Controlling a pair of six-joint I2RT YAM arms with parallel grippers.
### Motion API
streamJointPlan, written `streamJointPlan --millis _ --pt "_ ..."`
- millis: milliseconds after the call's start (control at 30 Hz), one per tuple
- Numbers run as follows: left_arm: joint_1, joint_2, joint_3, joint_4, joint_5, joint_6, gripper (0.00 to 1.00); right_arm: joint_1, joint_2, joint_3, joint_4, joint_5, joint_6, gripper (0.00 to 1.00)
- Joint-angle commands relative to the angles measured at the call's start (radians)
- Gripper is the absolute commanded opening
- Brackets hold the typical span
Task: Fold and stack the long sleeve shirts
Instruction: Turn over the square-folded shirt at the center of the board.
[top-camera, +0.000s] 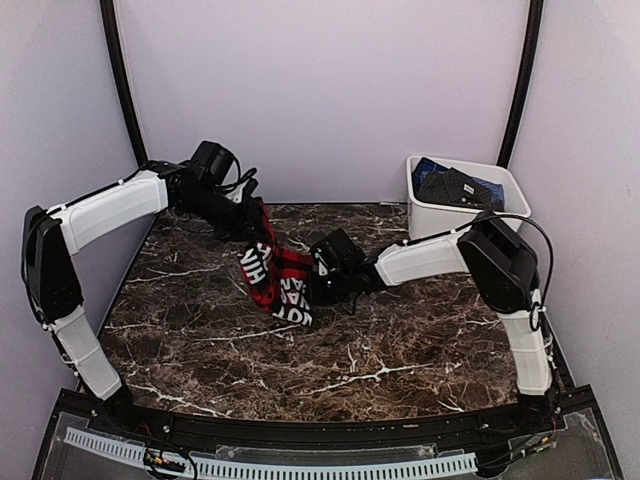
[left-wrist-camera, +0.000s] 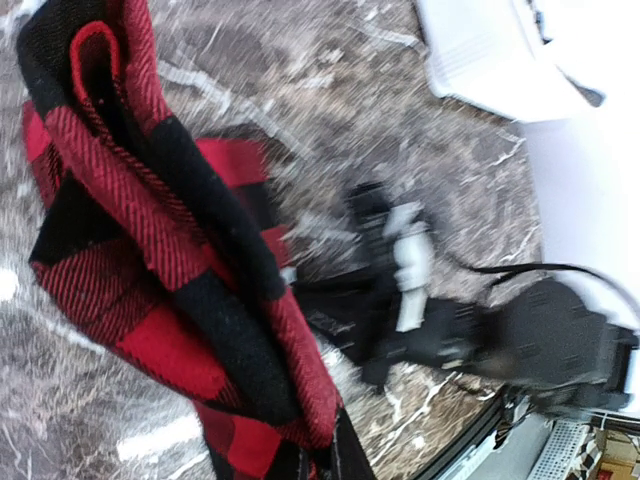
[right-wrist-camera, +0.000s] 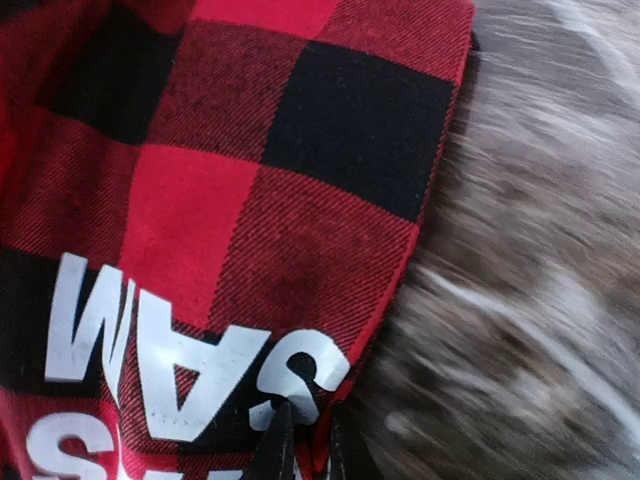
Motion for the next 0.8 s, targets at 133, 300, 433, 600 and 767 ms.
streamJointPlan --millis 133,300,433,600,767 --pt "-0.014 0.100 0.183 0.033 0.161 -0.023 0.00 0.068 0.318 0.376 0.284 -0.354 0.228 0.11" --pt "-0.032 0.151 0.187 0.119 0.218 -0.070 0.00 0.080 0.395 0.479 0.381 -0.463 0.312 0.19" --pt "-0.035 0.172 0.159 0.141 0.238 -0.076 0.00 0.066 0.315 0.358 0.409 -0.438 0.300 0.22" --pt "-0.035 0.156 0.120 0.165 0.240 -0.073 0.00 0.037 0.207 0.141 0.509 -0.400 0.312 0.22" --pt "-0.035 0.144 0.075 0.182 0.254 -0.071 0.00 0.028 0.141 0.013 0.507 -0.317 0.293 0.23"
